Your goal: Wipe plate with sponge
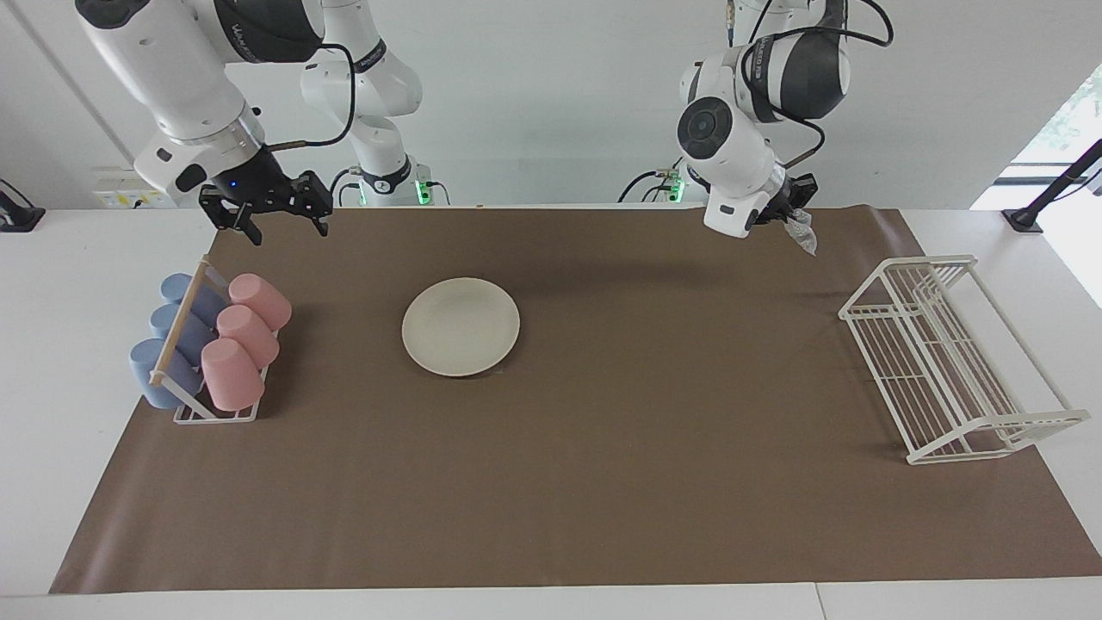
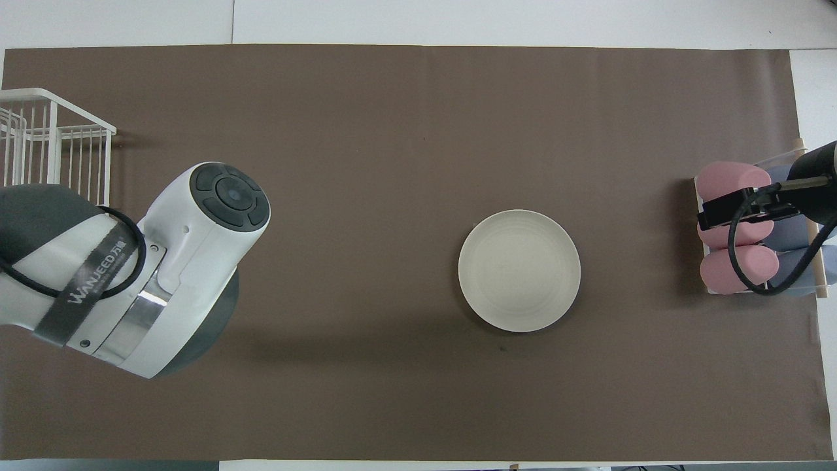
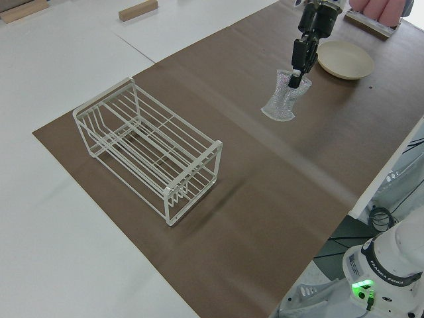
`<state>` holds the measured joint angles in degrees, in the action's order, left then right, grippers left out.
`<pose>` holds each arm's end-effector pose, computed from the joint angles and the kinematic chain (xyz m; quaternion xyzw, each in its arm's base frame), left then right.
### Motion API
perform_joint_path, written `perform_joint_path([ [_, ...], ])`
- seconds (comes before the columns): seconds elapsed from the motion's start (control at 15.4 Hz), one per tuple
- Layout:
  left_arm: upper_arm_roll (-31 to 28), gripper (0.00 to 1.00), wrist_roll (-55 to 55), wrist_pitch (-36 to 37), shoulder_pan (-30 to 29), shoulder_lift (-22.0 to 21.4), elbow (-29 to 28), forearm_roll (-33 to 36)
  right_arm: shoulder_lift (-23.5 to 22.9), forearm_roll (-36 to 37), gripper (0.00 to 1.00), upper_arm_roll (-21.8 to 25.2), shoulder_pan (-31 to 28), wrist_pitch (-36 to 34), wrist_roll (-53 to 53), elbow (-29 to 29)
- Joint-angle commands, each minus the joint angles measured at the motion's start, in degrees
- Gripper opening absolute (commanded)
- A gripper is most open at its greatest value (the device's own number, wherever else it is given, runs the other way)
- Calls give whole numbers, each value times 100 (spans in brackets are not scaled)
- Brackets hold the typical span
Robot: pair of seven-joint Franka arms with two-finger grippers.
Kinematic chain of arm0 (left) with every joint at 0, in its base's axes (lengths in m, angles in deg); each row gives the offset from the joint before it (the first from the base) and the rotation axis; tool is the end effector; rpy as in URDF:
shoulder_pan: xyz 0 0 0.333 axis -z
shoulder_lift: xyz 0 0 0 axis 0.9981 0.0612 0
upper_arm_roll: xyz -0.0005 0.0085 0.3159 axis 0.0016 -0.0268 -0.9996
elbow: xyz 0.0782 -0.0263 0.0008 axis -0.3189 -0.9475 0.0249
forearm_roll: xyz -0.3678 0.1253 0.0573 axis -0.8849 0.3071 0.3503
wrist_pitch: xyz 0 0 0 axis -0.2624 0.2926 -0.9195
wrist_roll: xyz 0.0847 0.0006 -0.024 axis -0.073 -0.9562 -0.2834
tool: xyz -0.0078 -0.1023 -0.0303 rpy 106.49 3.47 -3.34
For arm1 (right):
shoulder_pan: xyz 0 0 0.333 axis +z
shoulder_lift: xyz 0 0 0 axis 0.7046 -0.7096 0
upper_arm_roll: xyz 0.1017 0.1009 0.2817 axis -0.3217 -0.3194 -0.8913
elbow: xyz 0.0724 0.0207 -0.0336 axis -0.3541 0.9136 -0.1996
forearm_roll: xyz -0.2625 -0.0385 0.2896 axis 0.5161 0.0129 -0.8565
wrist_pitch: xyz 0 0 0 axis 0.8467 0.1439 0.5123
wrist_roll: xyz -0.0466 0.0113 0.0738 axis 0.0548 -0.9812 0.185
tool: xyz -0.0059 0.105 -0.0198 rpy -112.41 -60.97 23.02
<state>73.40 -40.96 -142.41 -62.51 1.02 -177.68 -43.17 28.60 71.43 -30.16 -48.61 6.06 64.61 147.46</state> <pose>0.4571 -0.1748 0.4908 -0.9068 0.0105 0.1212 0.4037 0.5398 0.0081 0.6056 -0.9975 -0.0544 0.0367 0.0259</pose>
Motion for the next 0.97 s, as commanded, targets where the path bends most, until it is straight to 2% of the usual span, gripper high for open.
perform_joint_path([
  [0.0, -58, 0, -101, 381, 124, 263, 119, 739, -59, 137, 100, 16, -59, -66, 162, -130],
  [0.19, -67, 0, -101, 416, 54, 517, 84, 1626, -59, 163, 100, 219, -59, -49, 355, -157],
  [0.39, -85, 0, -101, 303, -218, 860, 119, 2488, -42, 172, 100, 184, -6, 31, 276, -148],
  [0.58, -102, 0, -144, 66, -481, 1421, 181, 3174, -42, 172, 100, 192, -6, 66, 215, -130],
  [0.91, -111, 0, -329, -707, -1010, 2098, 908, 3527, -42, 172, 100, 193, 3, 48, 31, -156],
])
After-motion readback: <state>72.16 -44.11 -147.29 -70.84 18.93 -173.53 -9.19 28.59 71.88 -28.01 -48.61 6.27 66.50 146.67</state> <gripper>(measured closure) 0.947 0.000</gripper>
